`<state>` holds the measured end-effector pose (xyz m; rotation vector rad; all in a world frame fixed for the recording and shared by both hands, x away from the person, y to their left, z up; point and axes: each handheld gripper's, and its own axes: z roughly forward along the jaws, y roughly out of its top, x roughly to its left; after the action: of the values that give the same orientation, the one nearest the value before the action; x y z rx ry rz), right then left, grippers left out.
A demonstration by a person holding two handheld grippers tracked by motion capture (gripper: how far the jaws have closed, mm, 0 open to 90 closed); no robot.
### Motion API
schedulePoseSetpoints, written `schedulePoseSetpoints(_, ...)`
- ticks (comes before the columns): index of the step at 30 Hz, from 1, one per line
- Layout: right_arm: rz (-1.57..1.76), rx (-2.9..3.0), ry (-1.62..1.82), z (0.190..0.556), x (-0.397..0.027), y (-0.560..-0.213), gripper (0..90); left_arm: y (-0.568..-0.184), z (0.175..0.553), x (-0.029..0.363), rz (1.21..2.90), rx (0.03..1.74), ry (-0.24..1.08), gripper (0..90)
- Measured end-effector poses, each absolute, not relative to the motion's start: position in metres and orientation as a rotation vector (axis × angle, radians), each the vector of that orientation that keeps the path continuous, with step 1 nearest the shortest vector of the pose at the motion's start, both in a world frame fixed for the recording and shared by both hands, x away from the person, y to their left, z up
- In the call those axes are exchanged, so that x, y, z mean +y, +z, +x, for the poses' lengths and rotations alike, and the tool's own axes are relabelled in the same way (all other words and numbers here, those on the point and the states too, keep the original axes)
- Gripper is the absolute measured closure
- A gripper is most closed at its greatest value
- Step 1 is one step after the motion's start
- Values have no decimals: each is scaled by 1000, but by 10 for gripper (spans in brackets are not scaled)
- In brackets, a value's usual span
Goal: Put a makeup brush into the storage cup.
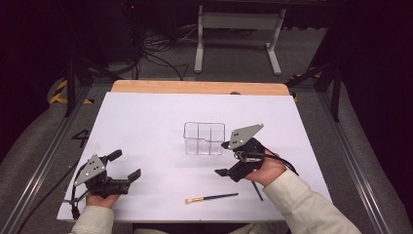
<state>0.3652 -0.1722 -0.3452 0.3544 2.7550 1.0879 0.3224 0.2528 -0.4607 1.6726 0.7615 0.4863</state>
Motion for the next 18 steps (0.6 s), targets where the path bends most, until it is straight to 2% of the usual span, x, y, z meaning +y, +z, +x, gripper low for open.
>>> schedulePoseSetpoints(18,311,2876,885,367,-156,-359,212,-461,323,253,1674,766,487,1)
